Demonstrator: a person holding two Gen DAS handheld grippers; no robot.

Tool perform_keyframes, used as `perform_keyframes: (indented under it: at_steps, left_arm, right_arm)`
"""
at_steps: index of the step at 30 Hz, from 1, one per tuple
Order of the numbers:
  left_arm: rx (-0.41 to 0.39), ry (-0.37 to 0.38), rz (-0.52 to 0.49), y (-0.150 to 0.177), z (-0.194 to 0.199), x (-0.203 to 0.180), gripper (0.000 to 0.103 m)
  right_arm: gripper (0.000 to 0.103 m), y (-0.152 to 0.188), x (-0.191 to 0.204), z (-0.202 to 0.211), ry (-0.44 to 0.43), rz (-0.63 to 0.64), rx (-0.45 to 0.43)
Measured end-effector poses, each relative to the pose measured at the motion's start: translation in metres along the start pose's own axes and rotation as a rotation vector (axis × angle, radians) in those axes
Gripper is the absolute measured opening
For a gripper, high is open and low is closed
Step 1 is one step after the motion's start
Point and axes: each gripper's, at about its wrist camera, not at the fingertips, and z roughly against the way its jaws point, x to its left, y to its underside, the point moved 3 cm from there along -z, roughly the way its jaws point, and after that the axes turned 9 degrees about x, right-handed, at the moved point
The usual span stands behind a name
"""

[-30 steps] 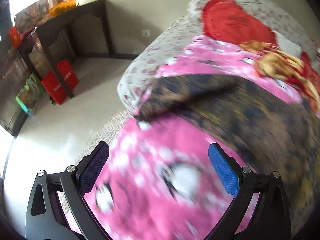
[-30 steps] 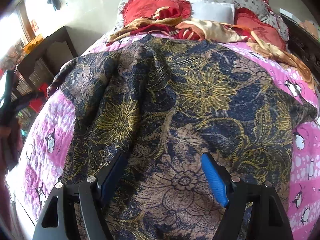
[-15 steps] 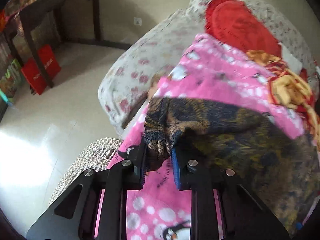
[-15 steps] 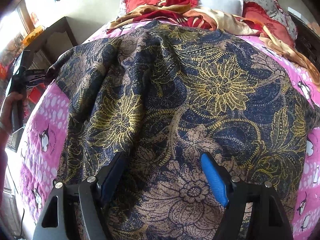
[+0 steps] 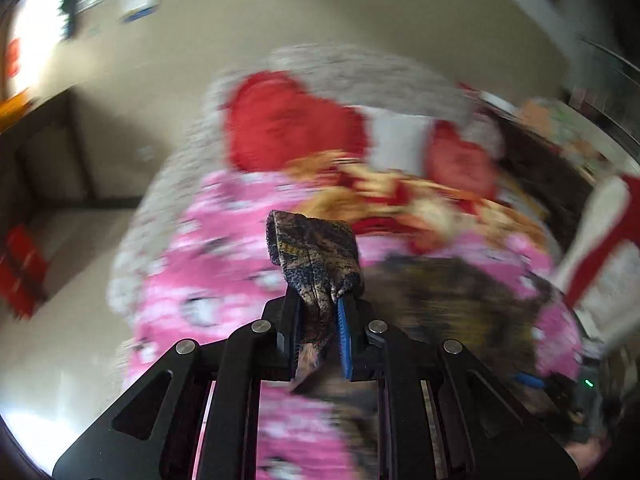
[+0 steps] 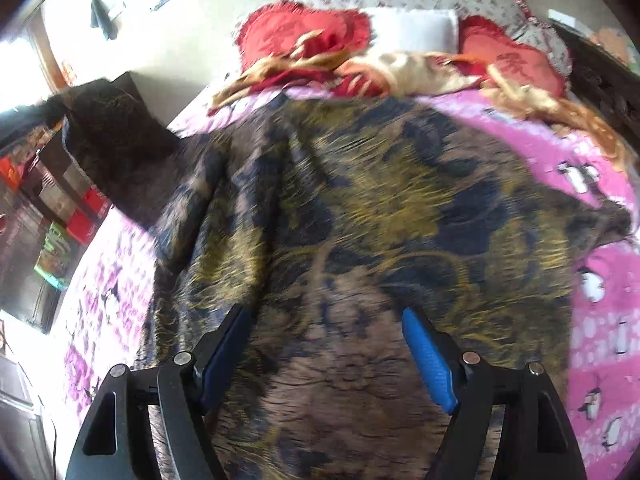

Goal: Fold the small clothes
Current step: 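Grasp the floral shirt edge with the left gripper and lift it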

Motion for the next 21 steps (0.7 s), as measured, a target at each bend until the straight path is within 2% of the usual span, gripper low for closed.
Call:
perform_keyframes:
  at_steps: [4,7,10,13,15,17,18,19,20,21]
  left_arm:
    - [0.038,0.157,-0.096,0.003,-0.021,-0.09,0.014]
    - [0.115,0.241,-0.141,0.022,-0.066,-0.158,0.014]
    - [0.191,0.289,-0.155,0.043,-0.113,-0.203,0.014]
    - [0.266,0.253,-0.216,0.067,-0.146,-0.236,0.018]
    - [0.319,0.262,-0.222,0.076,-0.156,-0.236,0.017]
    - [0.328,0.273,-0.215,0.084,-0.147,-0.222,0.019]
    - [0.319,0.263,-0.211,0.085,-0.14,-0.212,0.023]
    - [0.302,0.249,-0.204,0.085,-0.131,-0.202,0.036]
    - [0.276,0.223,-0.19,0.087,-0.123,-0.189,0.052]
    - [0.244,0.204,-0.173,0.09,-0.113,-0.174,0.06]
  right_arm:
    - [0.076,-0.001,-0.034,0.022,0.046,-0.048,-0.036]
    - [0.076,-0.001,-0.066,0.033,0.083,-0.102,-0.049]
    - [0.076,0.001,-0.096,0.039,0.128,-0.154,-0.04]
    - [0.076,0.003,-0.119,0.04,0.164,-0.196,-0.025]
    - [0.076,0.003,-0.128,0.039,0.152,-0.212,-0.023]
    - [0.076,0.002,-0.133,0.038,0.135,-0.218,-0.026]
    - [0.076,0.001,-0.132,0.038,0.129,-0.211,-0.03]
    - [0.076,-0.003,-0.131,0.037,0.124,-0.198,-0.036]
    - [0.076,-0.005,-0.129,0.036,0.123,-0.187,-0.042]
    - [0.076,-0.008,-0.125,0.036,0.117,-0.176,-0.053]
